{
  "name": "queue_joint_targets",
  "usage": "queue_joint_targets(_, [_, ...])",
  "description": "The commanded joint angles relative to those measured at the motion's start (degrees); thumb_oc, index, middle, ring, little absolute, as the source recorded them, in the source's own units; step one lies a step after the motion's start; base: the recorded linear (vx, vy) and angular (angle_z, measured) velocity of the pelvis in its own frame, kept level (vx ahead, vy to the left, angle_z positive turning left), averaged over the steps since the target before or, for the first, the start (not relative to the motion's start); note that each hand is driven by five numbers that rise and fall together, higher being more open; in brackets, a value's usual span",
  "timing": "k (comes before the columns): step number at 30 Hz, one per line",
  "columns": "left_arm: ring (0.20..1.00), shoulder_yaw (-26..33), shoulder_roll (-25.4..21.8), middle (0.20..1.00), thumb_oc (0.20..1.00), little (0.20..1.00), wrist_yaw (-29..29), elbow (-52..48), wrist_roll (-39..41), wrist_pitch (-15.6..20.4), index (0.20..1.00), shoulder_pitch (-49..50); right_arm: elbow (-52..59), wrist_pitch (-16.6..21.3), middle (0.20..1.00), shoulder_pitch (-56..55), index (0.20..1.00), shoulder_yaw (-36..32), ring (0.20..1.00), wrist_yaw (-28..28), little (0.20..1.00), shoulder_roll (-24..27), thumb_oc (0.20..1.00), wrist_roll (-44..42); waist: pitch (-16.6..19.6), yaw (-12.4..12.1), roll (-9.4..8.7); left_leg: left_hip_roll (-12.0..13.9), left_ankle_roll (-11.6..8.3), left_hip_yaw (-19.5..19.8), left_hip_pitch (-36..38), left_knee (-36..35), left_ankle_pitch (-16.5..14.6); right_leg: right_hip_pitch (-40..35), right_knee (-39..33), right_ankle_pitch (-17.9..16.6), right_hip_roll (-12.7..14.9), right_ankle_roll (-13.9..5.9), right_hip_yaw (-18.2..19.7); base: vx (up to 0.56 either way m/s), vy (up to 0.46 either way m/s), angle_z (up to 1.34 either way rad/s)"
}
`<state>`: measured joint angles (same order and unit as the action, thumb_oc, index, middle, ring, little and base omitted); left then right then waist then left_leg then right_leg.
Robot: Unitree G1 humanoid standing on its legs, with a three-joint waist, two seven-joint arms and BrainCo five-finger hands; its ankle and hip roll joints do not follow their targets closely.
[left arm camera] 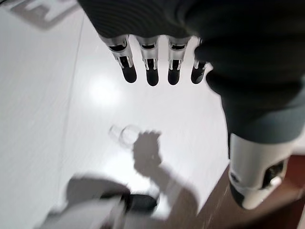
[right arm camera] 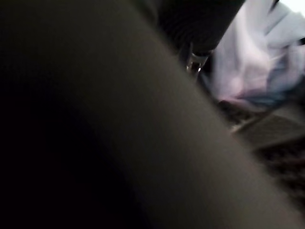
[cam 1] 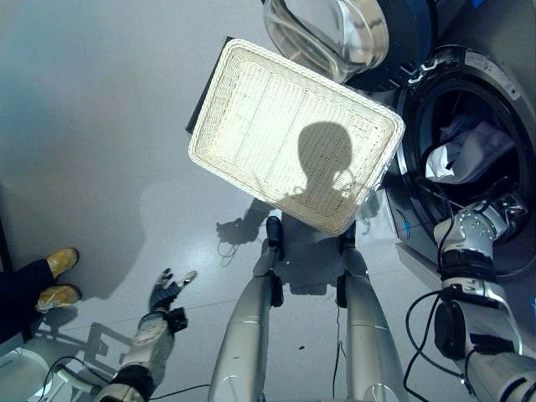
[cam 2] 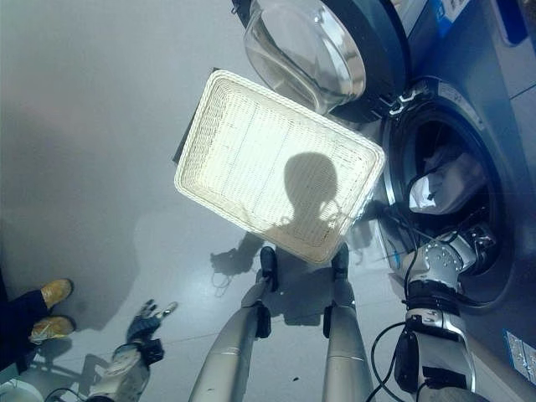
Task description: Put the clothes into the washing machine.
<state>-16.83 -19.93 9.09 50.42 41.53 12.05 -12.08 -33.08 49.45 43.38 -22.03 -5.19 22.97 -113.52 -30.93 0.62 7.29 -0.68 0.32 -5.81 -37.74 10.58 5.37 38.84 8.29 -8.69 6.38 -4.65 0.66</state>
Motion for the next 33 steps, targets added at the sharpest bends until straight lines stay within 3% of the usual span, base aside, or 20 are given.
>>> queue_joint_targets(1, [1.0,1.4,0.3,1.0,1.0,1.0,0.7,1.4,0.7,-0.1,1.0,-0.4,3.4,6.0,1.0,-1.0,1.0,-3.4,1.0,1.4,1.0,11.9,1.0,0.5,1.1,1.4,1.73,-4.1,-0.33,-0.3,3.6,-2.3,-2.1,-0.1,9.6,9.2,-6.0,1.65,-5.3,0.01,0.028,-0.03])
queue_joint_targets(3, [1.0,0.9,1.3,1.0,1.0,1.0,0.9,1.7,0.7,0.4,1.0,-1.6,-0.3,0.4,1.0,-2.2,1.0,-1.7,1.0,0.3,1.0,8.1,1.0,0.5,1.1,1.2,2.29,-4.3,-0.33,-0.5,2.3,-2.3,-1.2,0.9,9.1,8.3,-5.8,1.72,-5.4,-0.02,0.003,-0.01])
queue_joint_targets(4, [1.0,0.9,1.3,1.0,1.0,1.0,0.9,1.8,0.7,0.5,1.0,-1.6,-0.6,0.1,1.0,-2.1,1.0,-1.8,1.0,0.4,1.0,8.2,1.0,0.5,1.1,1.3,2.26,-4.3,-0.33,-0.5,2.3,-2.3,-1.1,0.9,9.1,8.2,-5.8,1.72,-5.4,-0.04,-0.002,-0.01])
queue_joint_targets(5, [1.0,0.2,1.9,1.0,1.0,1.0,1.1,2.0,0.8,0.8,1.0,-2.2,-4.8,-4.5,1.0,-3.1,1.0,-0.3,1.0,1.7,1.0,6.1,1.0,0.5,1.1,1.0,2.6,-4.4,-0.41,-0.4,2.0,-2.5,-0.9,1.0,8.8,8.2,-5.6,1.74,-5.5,0.0,0.0,0.0])
queue_joint_targets(6, [1.0,0.2,1.9,1.0,1.0,1.0,1.1,2.0,0.8,0.8,1.0,-2.2,-4.8,-4.5,1.0,-3.1,1.0,-0.3,1.0,1.7,1.0,6.1,1.0,0.5,1.1,1.0,2.6,-4.4,-0.41,-0.4,2.0,-2.5,-0.9,1.0,8.8,8.2,-5.6,1.74,-5.5,0.0,0.0,0.0])
queue_joint_targets(9, [1.0,-0.4,2.4,1.0,1.0,1.0,0.5,3.1,0.8,1.6,1.0,-2.9,-16.6,-19.9,1.0,-5.7,1.0,3.6,1.0,4.8,1.0,4.1,1.0,0.5,1.1,0.5,2.99,-4.5,-0.59,-0.2,2.1,-3.1,-0.6,0.8,8.8,8.4,-5.0,1.71,-6.2,0.0,-0.001,0.09])
queue_joint_targets(11, [1.0,-0.9,3.2,1.0,1.0,1.0,0.2,4.7,0.4,2.5,1.0,-3.8,-27.3,-31.0,1.0,-6.5,1.0,8.1,1.0,12.5,1.0,4.5,1.0,0.5,1.1,0.1,3.36,-4.4,-0.74,-0.4,2.0,-3.5,-0.3,0.9,8.9,8.6,-4.8,1.81,-6.6,-0.02,0.014,0.14])
queue_joint_targets(12, [1.0,-1.0,3.2,1.0,1.0,1.0,0.2,4.8,0.4,2.5,1.0,-3.7,-27.6,-31.2,1.0,-6.6,1.0,8.1,1.0,12.7,1.0,4.5,1.0,0.5,1.1,0.2,3.35,-4.4,-0.77,-0.3,2.4,-3.5,-0.7,0.5,9.1,9.1,-4.8,1.74,-6.6,-0.02,0.021,0.07])
queue_joint_targets(13, [1.0,-0.9,3.6,1.0,1.0,1.0,-0.2,6.1,0.4,3.3,1.0,-3.9,-31.6,-36.9,1.0,-8.0,1.0,10.2,1.0,16.9,1.0,3.2,1.0,0.5,1.1,-0.1,3.4,-4.6,-0.79,-0.1,2.4,-3.7,-0.6,0.6,9.1,9.2,-4.7,1.79,-6.7,0.0,0.017,0.04])
queue_joint_targets(18, [1.0,0.0,4.6,1.0,1.0,1.0,-1.0,7.5,-0.5,3.7,1.0,-3.9,-34.4,-38.7,1.0,-10.1,1.0,14.2,1.0,19.5,1.0,0.4,1.0,3.2,1.1,-0.1,3.3,-4.6,-0.7,-0.2,2.8,-4.3,-0.3,0.3,8.4,8.8,-4.8,1.98,-6.9,-0.04,0.049,0.02])
queue_joint_targets(20, [1.0,0.4,5.5,1.0,1.0,1.0,-1.5,8.3,-0.9,4.1,1.0,-3.4,-35.0,-39.0,1.0,-12.9,1.0,15.8,1.0,19.4,1.0,-2.1,1.0,9.7,1.1,0.3,2.89,-4.7,-0.76,-0.3,4.6,-5.0,-0.7,-1.2,7.7,9.1,-4.8,1.95,-6.7,-0.02,0.106,0.0])
queue_joint_targets(24, [1.0,0.8,6.5,1.0,1.0,1.0,-4.4,8.4,-0.8,4.9,1.0,-2.6,-34.1,-36.0,1.0,-16.1,1.0,18.7,1.0,18.3,1.0,-4.9,1.0,22.8,1.1,0.9,2.14,-4.9,-0.56,-0.4,6.3,-4.8,-1.4,-2.9,6.6,8.6,-4.6,2.1,-6.3,-0.04,0.091,-0.01])
queue_joint_targets(25, [1.0,0.9,6.8,1.0,1.0,1.0,-4.8,8.3,-1.1,5.0,1.0,-2.3,-33.7,-33.2,1.0,-17.1,1.0,20.1,1.0,18.2,1.0,-5.5,1.0,27.4,1.1,1.0,1.85,-5.0,-0.43,-0.4,6.9,-4.6,-1.7,-3.5,6.2,8.3,-4.6,2.11,-6.2,-0.05,0.115,-0.01])
queue_joint_targets(26, [1.0,0.9,6.8,1.0,1.0,1.0,-6.2,7.5,-1.0,5.1,1.0,-1.6,-31.7,-25.9,1.0,-19.5,1.0,23.7,1.0,14.9,1.0,-7.0,1.0,42.8,1.1,1.4,0.85,-5.3,-0.23,-0.4,8.2,-3.7,-2.5,-5.2,5.1,7.6,-4.4,2.0,-6.1,-0.08,0.135,-0.02])
queue_joint_targets(27, [1.0,1.2,6.8,1.0,1.0,1.0,-6.6,7.0,-1.7,4.7,1.0,-1.4,-29.8,-24.1,1.0,-20.4,1.0,26.6,1.0,11.4,1.0,-6.9,1.0,50.6,1.1,1.6,0.1,-5.5,-0.06,-0.4,8.8,-3.1,-3.0,-6.1,4.3,7.1,-4.2,1.98,-6.0,-0.09,0.123,0.01])
queue_joint_targets(30, [1.0,1.5,6.1,1.0,1.0,1.0,-8.7,7.0,-2.8,4.1,1.0,-1.1,-28.5,-23.1,1.0,-21.7,1.0,29.3,1.0,7.3,1.0,-6.2,1.0,61.9,1.1,1.8,-1.07,-5.5,0.04,-0.2,10.2,-2.3,-3.6,-8.0,3.4,6.5,-4.0,1.86,-5.8,-0.05,0.055,0.01])
queue_joint_targets(33, [1.0,1.7,4.7,1.0,1.0,1.0,-14.2,7.8,-3.0,2.4,1.0,-0.3,-28.3,-23.3,1.0,-23.6,1.0,32.7,1.0,2.3,1.0,-3.7,1.0,79.1,1.1,1.6,-2.52,-5.4,0.08,0.3,14.3,-2.3,-4.4,-12.5,1.9,6.2,-3.8,1.36,-5.6,-0.05,0.04,-0.04])
